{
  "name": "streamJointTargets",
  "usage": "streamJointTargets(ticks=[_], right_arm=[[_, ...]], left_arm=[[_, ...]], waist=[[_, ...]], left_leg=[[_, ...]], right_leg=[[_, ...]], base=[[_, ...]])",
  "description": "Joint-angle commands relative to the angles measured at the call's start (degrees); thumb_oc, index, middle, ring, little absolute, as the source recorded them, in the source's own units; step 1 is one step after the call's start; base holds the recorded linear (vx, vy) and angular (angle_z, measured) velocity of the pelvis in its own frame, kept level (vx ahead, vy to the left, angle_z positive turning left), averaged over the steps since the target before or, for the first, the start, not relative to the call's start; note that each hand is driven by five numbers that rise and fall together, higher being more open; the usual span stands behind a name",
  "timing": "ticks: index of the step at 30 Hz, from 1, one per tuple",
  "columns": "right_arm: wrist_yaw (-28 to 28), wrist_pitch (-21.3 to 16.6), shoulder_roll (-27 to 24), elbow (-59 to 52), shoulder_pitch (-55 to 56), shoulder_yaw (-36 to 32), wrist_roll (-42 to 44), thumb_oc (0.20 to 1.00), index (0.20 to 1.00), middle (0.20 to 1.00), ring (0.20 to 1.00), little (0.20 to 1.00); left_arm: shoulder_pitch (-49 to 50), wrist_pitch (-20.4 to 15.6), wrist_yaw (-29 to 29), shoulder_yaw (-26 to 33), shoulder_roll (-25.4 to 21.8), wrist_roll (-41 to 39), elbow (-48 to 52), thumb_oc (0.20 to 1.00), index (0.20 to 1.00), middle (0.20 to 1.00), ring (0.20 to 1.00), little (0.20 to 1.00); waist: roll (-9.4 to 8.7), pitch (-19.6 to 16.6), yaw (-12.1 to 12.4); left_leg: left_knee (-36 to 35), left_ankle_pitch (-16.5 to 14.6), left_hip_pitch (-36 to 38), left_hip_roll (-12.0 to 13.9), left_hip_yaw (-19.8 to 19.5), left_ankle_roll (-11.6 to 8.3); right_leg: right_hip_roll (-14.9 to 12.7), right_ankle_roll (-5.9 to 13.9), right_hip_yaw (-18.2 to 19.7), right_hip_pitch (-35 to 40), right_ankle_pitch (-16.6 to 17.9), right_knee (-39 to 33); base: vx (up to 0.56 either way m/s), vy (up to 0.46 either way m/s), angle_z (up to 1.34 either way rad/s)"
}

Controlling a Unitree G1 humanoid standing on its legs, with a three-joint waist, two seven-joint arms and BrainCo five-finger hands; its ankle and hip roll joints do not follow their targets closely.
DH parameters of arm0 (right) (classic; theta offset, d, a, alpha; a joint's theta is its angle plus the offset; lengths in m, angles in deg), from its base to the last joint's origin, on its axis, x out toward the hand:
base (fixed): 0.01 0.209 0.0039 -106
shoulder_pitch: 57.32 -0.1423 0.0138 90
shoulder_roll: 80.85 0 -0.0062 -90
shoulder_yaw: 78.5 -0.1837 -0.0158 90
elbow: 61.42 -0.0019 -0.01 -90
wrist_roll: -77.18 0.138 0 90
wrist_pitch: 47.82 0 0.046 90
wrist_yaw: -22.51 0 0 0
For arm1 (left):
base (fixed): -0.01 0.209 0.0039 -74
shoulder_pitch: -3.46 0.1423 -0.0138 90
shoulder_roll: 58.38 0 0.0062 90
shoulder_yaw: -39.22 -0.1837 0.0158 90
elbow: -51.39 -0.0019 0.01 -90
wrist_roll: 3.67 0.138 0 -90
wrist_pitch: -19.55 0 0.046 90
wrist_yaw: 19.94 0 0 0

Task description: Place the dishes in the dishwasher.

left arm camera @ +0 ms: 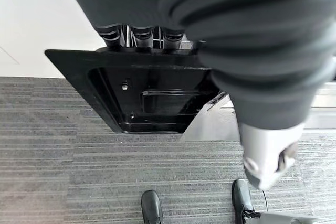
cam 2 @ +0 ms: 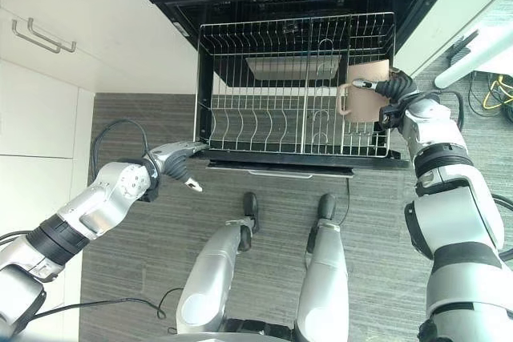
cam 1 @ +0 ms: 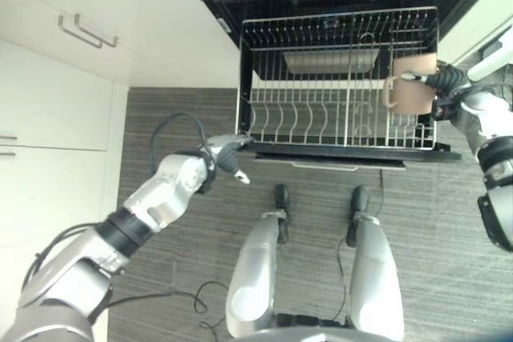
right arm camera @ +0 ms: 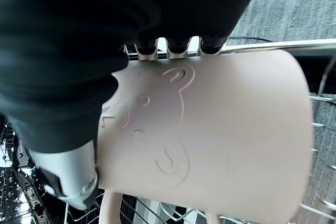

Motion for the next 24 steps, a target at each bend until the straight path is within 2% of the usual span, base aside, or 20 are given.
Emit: streamJointTargets(ticks=[1,2,9,14,21,24], right_arm=[[-3.0,-0.3,-2.4,1.3,-4.2,-0.6,-0.5,0.677,0.677,0.677,0.677,0.677],[-3.7,-0.3,-2.3,1.4,-4.3,-0.6,-0.5,1.000,1.000,1.000,1.000,1.000],[-8.8,-1.1,-2.3,0.2,-5.1,-1.7,0.5,1.000,1.000,1.000,1.000,1.000],[-9.7,-1.8,-2.7,-0.9,-5.4,-2.0,1.9,1.000,1.000,1.000,1.000,1.000],[-11.8,-4.8,-3.3,-3.5,-5.2,-2.6,3.6,1.000,1.000,1.000,1.000,1.000],[-13.2,-7.3,-3.2,-6.4,-5.0,-3.4,5.5,1.000,1.000,1.000,1.000,1.000]], left_arm=[[15.2,-0.6,-4.7,-12.2,0.2,-5.6,-2.6,1.000,1.000,1.000,1.000,1.000],[15.3,-0.6,-4.4,-12.3,0.3,-5.5,-2.7,1.000,1.000,1.000,1.000,1.000],[16.2,-0.1,-3.0,-12.7,1.3,-5.0,-3.4,1.000,1.000,1.000,1.000,1.000],[16.4,0.1,-2.7,-12.9,1.5,-4.8,-3.3,1.000,1.000,1.000,1.000,1.000],[17.6,0.2,-1.7,-12.7,1.4,-4.6,-3.2,1.000,1.000,1.000,1.000,1.000],[18.1,0.4,-1.2,-12.6,1.6,-4.3,-3.1,1.000,1.000,1.000,1.000,1.000]], waist=[[1.06,0.1,2.3],[1.05,0.1,2.3],[0.85,0.1,2.0],[0.62,0.1,1.8],[0.26,0.1,1.5],[0.09,0.1,1.2]], left_leg=[[0.2,0.0,-3.1,0.1,-2.9,-0.59],[0.2,0.0,-3.1,0.1,-2.8,-0.59],[0.7,-0.3,-3.0,0.3,-2.4,-0.50],[0.9,-0.3,-3.1,0.4,-2.3,-0.43],[1.0,-0.5,-2.9,0.6,-2.0,-0.43],[0.9,-0.6,-2.6,0.6,-1.8,-0.42]], right_leg=[[-1.5,0.47,-0.3,-2.2,-5.2,4.7],[-1.4,0.44,-0.3,-2.2,-5.2,4.7],[-1.0,0.16,-0.1,-2.1,-5.4,5.0],[-0.8,0.12,-0.1,-2.3,-5.2,5.1],[-0.3,-0.08,-0.1,-2.0,-5.1,4.7],[-0.1,-0.14,-0.1,-1.7,-5.2,4.4]], base=[[0.00,0.000,0.00],[0.00,0.000,0.00],[0.00,0.000,0.00],[0.00,0.000,0.00],[0.00,0.001,0.00],[0.00,0.000,0.00]])
